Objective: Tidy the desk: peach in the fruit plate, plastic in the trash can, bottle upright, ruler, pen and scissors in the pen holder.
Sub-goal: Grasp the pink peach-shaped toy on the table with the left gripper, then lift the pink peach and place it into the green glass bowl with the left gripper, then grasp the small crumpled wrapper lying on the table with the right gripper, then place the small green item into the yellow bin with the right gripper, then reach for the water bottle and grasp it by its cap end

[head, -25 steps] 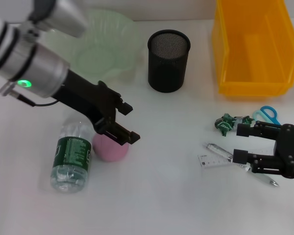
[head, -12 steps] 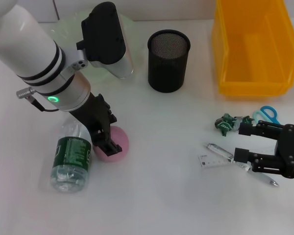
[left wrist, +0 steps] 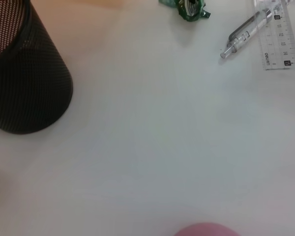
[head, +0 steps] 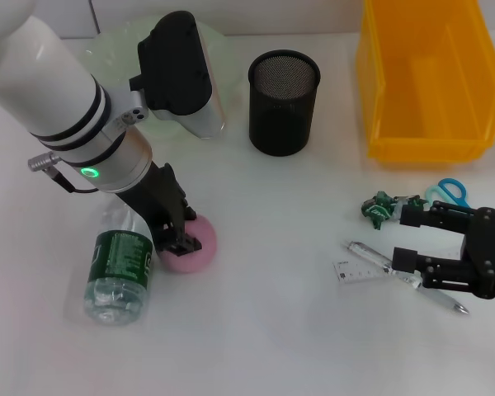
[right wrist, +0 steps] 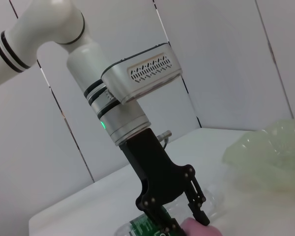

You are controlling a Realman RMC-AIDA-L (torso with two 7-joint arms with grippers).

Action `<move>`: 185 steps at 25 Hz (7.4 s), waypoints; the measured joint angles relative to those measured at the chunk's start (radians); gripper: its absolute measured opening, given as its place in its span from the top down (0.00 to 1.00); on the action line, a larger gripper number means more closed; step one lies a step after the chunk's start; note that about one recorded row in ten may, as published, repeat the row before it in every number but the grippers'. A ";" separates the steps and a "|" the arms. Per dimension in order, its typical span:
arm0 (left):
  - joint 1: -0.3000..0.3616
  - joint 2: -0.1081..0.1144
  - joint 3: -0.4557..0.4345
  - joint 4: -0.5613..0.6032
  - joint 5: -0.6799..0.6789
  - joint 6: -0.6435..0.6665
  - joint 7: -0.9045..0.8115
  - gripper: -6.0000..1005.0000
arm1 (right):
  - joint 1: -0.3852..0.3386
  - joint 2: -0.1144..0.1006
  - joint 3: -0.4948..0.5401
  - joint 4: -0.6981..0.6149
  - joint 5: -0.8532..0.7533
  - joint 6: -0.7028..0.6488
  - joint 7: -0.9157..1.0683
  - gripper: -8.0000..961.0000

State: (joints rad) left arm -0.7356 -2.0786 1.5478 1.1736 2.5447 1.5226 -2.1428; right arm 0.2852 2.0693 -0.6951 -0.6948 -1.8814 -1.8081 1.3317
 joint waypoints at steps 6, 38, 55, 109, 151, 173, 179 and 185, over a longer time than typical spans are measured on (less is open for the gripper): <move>0.002 0.000 0.000 0.000 -0.002 -0.001 0.007 0.56 | 0.001 0.004 0.000 0.000 0.001 0.000 0.000 0.20; 0.097 0.005 -0.515 -0.059 -0.320 -0.482 0.102 0.90 | 0.029 0.006 0.004 0.061 0.012 0.017 -0.011 0.20; 0.343 0.054 -0.507 -0.099 -0.862 -0.148 0.415 0.22 | 0.075 -0.006 0.203 0.103 0.089 0.110 -0.010 0.20; 0.329 0.020 -0.532 -0.154 -0.672 0.303 0.521 0.19 | 0.533 0.011 -0.542 -0.148 -0.774 0.439 0.527 0.20; 0.333 0.017 -0.534 -0.158 -0.673 0.278 0.525 0.19 | 0.338 0.005 -0.016 -0.385 -0.271 0.645 0.614 0.92; 0.294 0.085 -0.631 -0.123 -0.641 0.262 0.053 0.19 | 0.157 -0.065 -0.054 -0.238 0.074 0.062 0.239 0.44; 0.205 0.097 -0.635 -0.072 -0.459 0.252 -0.197 0.19 | 0.138 -0.054 -0.060 -0.064 -0.045 -0.071 0.059 0.32; 0.087 0.091 -0.636 -0.089 -0.243 0.201 -0.383 0.19 | 0.143 -0.033 -0.061 0.102 -0.095 0.012 -0.074 0.32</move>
State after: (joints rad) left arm -0.6481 -1.9880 0.9121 1.0845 2.3017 1.7233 -2.5263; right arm 0.4280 2.0366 -0.7566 -0.5924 -1.9767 -1.7958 1.2572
